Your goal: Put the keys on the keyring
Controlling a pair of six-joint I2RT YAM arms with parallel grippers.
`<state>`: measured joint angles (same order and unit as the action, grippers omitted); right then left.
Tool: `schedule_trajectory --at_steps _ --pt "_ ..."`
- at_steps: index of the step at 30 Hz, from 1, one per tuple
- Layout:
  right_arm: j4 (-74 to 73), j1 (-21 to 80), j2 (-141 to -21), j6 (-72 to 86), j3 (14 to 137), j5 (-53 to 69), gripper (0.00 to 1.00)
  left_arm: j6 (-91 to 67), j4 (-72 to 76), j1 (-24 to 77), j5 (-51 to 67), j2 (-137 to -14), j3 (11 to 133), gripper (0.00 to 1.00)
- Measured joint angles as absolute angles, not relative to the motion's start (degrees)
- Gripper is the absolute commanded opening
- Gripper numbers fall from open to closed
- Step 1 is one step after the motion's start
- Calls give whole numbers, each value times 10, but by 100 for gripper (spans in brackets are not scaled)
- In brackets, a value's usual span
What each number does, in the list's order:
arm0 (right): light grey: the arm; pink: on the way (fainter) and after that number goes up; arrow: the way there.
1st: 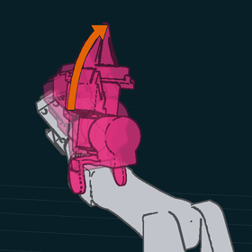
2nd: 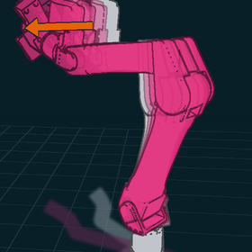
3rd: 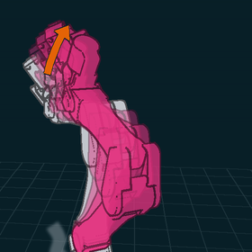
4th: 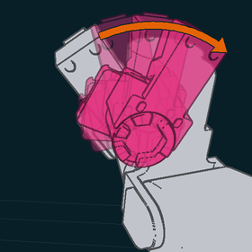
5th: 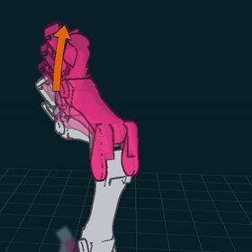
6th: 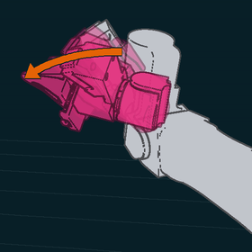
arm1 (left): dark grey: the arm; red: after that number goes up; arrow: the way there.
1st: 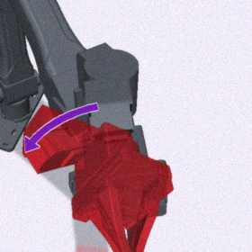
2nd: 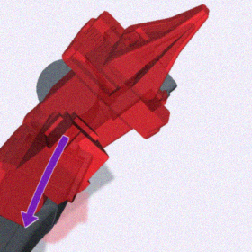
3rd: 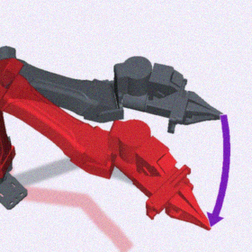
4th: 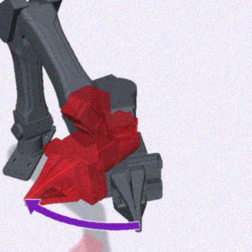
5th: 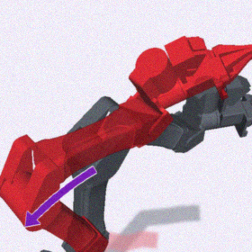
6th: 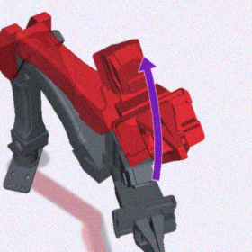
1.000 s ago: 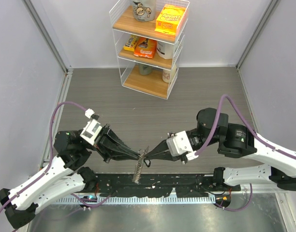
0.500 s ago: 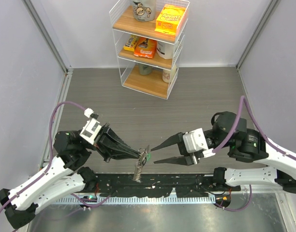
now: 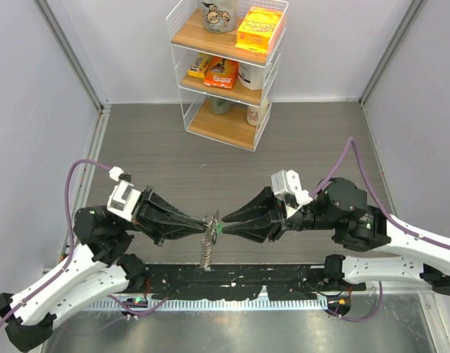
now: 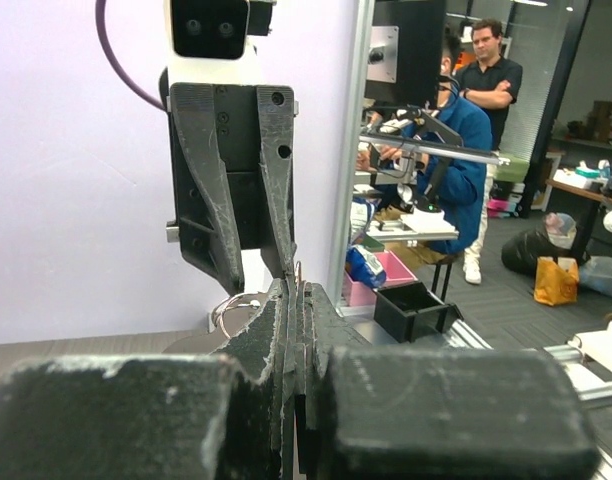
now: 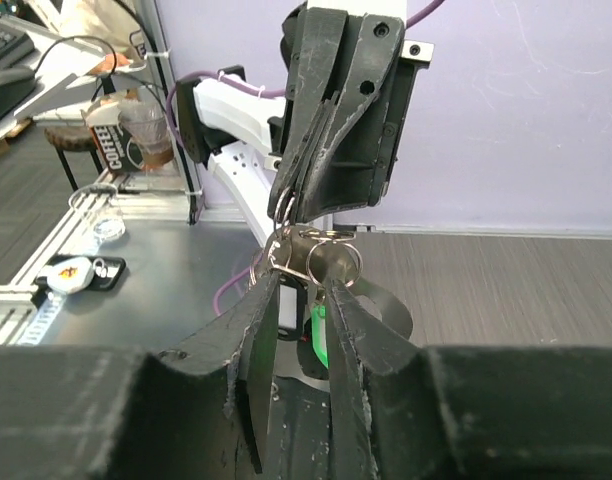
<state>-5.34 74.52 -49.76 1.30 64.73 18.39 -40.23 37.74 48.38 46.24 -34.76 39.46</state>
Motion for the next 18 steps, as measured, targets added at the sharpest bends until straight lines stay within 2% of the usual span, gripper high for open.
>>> schedule_trajectory --at_steps 10,18 --pt "33 751 -503 50 641 171 31 -401 393 484 407 -332 373 0" --pt "47 757 -540 51 642 170 31 -401 410 484 385 -328 362 0"
